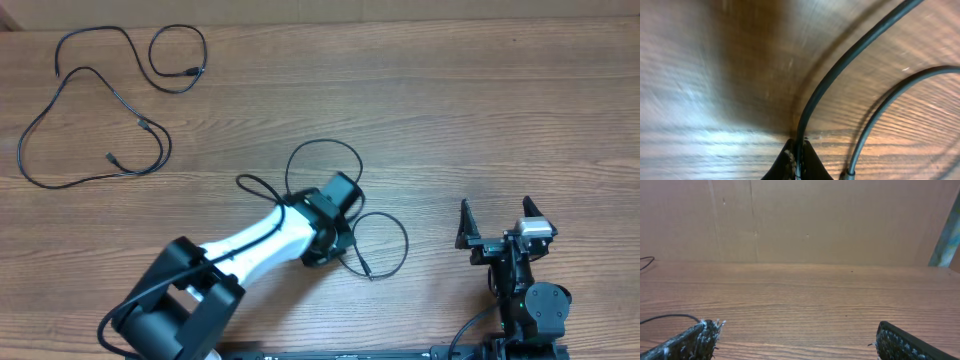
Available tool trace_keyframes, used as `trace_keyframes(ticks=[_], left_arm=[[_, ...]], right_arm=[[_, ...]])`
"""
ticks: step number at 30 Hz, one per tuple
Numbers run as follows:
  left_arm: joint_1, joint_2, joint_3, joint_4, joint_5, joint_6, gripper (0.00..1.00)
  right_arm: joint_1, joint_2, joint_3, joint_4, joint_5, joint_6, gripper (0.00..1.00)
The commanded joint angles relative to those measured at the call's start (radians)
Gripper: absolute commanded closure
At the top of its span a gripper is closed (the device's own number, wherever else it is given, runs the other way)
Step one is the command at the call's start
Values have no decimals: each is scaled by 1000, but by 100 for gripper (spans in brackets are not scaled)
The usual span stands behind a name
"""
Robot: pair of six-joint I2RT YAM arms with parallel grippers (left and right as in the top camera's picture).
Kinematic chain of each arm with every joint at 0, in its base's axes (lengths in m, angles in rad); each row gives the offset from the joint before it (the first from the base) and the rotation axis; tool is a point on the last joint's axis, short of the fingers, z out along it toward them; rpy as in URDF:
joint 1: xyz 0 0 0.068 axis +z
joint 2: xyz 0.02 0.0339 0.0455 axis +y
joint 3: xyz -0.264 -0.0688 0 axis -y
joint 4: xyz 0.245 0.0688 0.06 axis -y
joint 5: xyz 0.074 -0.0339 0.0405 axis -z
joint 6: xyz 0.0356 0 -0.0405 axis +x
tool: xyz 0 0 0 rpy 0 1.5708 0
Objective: Untangle cables
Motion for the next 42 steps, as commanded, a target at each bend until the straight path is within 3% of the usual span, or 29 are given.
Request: trace_keyframes(ticks=[1, 5, 16, 29, 42], left_arm=[[45, -105, 103, 0, 49, 320, 96], [63, -228, 182, 0, 52, 566, 96], [70, -503, 319, 38, 37, 708, 96], [196, -701, 326, -50, 11, 717, 96], [491, -731, 325, -355, -79, 426, 96]], right_arm=[[5, -7, -10, 6, 2, 3, 0], [5, -7, -10, 6, 2, 3, 0], [5, -7, -10, 5, 2, 3, 0], [5, -7, -10, 6, 2, 3, 0], [5, -7, -10, 6, 2, 3, 0]])
